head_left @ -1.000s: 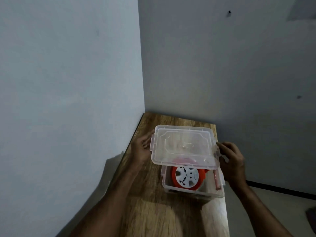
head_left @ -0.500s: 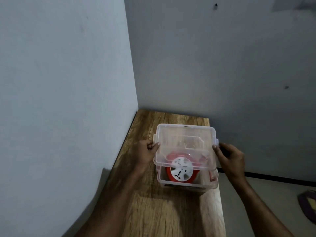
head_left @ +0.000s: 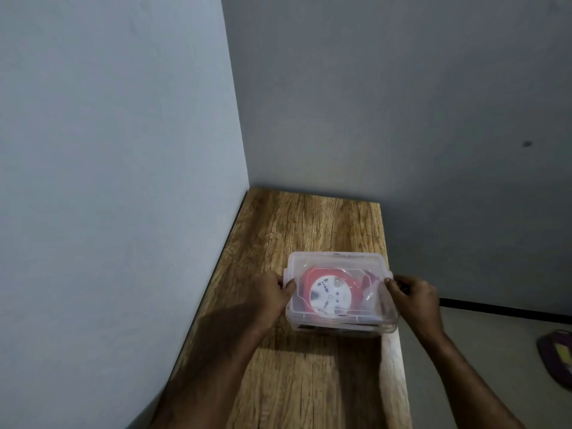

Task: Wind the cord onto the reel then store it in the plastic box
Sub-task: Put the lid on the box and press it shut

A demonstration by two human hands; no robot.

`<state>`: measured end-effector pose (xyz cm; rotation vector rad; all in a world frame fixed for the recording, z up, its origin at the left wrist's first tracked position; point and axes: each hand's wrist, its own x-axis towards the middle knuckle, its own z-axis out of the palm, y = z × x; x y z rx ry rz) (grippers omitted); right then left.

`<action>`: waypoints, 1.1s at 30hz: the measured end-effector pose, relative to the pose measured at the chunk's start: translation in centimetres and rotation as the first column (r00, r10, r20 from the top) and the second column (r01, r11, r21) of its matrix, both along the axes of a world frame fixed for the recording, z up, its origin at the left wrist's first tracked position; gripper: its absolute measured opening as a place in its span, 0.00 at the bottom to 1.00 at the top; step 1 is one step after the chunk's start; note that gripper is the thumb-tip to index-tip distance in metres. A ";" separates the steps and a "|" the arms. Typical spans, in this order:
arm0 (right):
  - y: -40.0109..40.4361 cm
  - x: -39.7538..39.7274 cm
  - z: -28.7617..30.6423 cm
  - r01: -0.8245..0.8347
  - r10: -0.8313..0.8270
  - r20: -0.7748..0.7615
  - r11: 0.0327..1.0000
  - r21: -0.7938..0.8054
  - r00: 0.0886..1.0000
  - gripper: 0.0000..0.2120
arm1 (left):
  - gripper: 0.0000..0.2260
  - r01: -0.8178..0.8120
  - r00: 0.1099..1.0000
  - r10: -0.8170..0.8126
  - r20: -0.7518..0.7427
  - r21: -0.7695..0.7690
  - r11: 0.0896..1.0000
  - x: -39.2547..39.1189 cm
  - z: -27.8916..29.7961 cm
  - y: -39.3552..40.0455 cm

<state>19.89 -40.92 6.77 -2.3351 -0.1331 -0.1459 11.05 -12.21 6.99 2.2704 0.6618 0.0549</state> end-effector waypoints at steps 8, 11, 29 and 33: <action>-0.3 -0.6 -0.3 0.007 -0.003 -0.097 0.999 0.044 0.995 0.14 | 0.10 0.019 0.999 -0.014 0.035 -0.150 0.989 -0.2 -1.0 0.4; -0.4 -0.4 -0.7 0.021 -0.012 -0.129 0.998 0.065 0.992 0.14 | 0.10 -0.006 1.000 0.012 0.027 -0.212 0.977 0.1 -1.0 0.5; 1.8 0.3 -1.6 0.147 -0.027 -0.375 0.944 0.295 0.927 0.03 | 0.10 -0.112 0.991 0.129 0.028 -0.333 0.936 0.5 -1.0 1.8; 4.0 0.4 -1.1 0.133 -0.010 -0.368 0.941 0.311 0.930 0.05 | 0.13 -0.144 0.989 0.149 -0.012 -0.360 0.922 0.5 -0.9 3.7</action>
